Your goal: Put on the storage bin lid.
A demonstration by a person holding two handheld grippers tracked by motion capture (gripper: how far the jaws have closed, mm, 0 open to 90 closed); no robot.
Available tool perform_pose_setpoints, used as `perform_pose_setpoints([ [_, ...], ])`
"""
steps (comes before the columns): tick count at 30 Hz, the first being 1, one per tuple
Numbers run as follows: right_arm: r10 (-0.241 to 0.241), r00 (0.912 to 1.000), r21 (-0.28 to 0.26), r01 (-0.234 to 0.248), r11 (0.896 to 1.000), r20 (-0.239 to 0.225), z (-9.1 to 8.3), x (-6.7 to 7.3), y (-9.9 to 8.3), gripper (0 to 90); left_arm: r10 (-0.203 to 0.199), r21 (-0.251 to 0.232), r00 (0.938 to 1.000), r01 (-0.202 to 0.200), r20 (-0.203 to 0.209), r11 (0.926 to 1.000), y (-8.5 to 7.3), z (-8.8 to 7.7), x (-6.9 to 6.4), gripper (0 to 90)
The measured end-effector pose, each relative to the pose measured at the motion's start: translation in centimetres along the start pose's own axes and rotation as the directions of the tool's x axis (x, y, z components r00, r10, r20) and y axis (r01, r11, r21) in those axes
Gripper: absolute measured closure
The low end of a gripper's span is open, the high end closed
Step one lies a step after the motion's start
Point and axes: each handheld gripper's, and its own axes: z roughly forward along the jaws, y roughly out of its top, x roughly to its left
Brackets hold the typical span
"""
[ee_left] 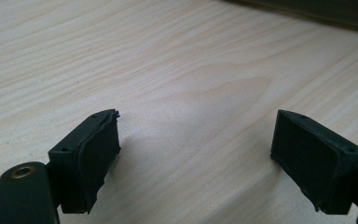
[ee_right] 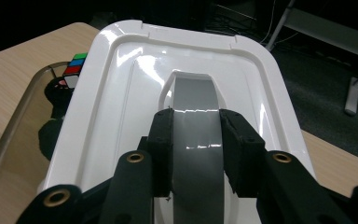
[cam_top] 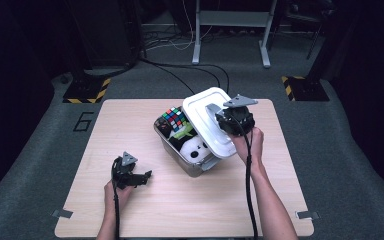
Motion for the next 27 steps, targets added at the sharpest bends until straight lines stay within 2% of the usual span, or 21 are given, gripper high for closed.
perform_pose_setpoints([
  [2,-0.010,0.9999,0.004,0.010,1.000,-0.008,0.3,0.4,0.2,66.2,-0.011,-0.007,0.9999,0.011,-0.001,0.9999,0.0,0.1,-0.1,15.0],
  [11,-0.033,0.9985,0.004,0.033,0.999,-0.043,1.5,2.6,0.9,66.2,-0.005,-0.001,1.0000,0.005,0.001,1.0000,0.0,0.0,0.0,15.0],
  [18,-0.048,0.9964,0.023,0.049,0.999,-0.071,2.8,4.4,1.2,66.2,-0.011,-0.003,0.9999,0.011,0.004,0.9999,0.0,0.0,-0.1,15.0],
  [27,-0.059,0.9956,0.050,0.063,0.997,-0.072,4.1,6.4,1.2,66.1,-0.002,-0.003,1.0000,0.002,0.002,1.0000,0.0,0.0,0.0,15.0],
])
